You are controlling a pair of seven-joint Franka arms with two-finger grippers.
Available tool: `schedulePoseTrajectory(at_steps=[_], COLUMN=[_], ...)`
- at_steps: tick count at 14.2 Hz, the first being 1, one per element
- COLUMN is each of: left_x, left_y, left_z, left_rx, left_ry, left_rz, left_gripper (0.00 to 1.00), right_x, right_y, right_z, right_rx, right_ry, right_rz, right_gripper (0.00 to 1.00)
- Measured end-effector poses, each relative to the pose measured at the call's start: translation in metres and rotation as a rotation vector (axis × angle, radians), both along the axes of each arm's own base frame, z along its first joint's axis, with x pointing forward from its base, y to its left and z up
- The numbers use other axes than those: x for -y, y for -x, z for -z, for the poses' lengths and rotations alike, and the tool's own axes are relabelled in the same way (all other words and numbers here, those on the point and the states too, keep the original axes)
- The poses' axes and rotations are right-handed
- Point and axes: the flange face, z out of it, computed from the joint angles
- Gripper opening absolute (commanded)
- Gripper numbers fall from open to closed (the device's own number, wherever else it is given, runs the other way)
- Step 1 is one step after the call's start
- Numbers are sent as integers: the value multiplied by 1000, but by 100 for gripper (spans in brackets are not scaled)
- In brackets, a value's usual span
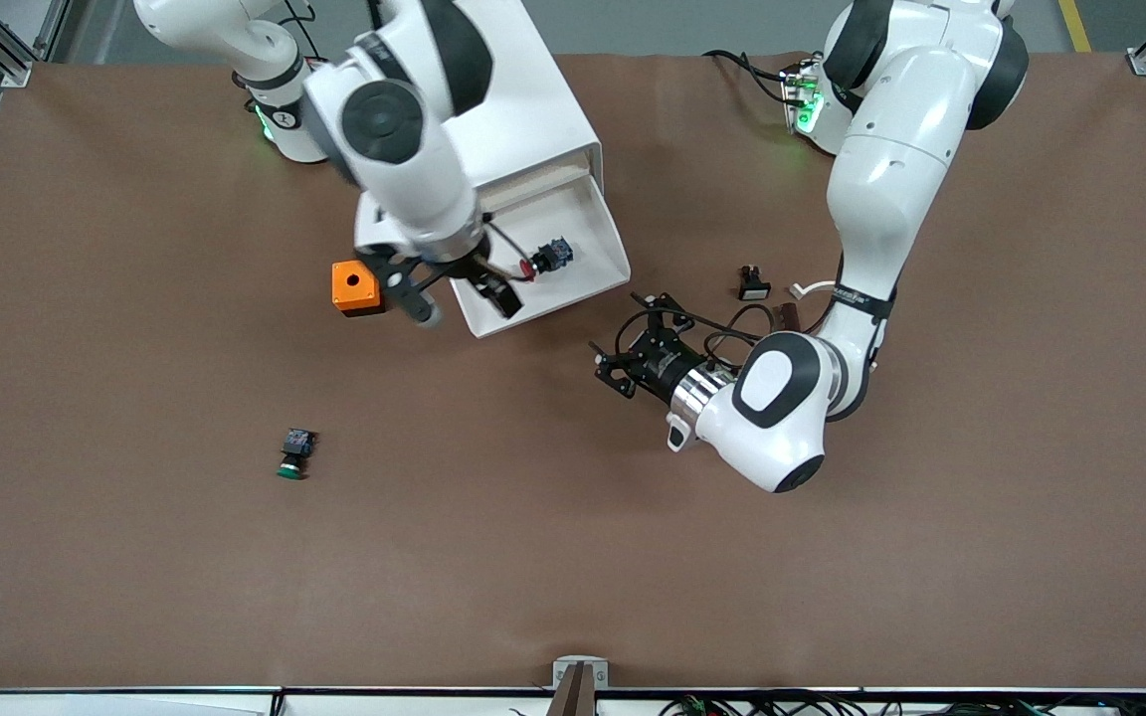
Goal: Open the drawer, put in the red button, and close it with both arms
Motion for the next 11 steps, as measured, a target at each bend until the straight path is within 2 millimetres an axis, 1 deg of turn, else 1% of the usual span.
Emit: schedulePoseTrajectory(at_steps=[2, 4, 6, 7, 9, 10, 11], left_x=[-5, -10, -12, -12, -11, -8, -3], left_y=[-7, -16, -22, -24, -23, -22, -20], left_z=[-27, -57, -84, -95, -105, -107, -107], left_rx=[158, 330, 474, 523, 586, 617, 648], left_ry=[35, 30, 19, 14, -11, -35, -64], left_rz=[62, 115, 157, 175, 215, 240, 269], left_gripper=[100, 100, 100, 100, 100, 100, 100], right_x=[47, 95, 152, 182, 239, 264, 284], right_y=[-25, -43, -58, -64, -70, -70, -70], right_z=[-8, -13, -24, -30, -42, -47, -50], right_rx=[-28, -55, -70, -70, -75, -79, -85], right_ry=[7, 2, -17, -29, -44, -41, -31], right_rz=[-97, -203, -295, -335, -404, -437, -465], right_gripper=[100, 100, 100, 100, 100, 100, 100])
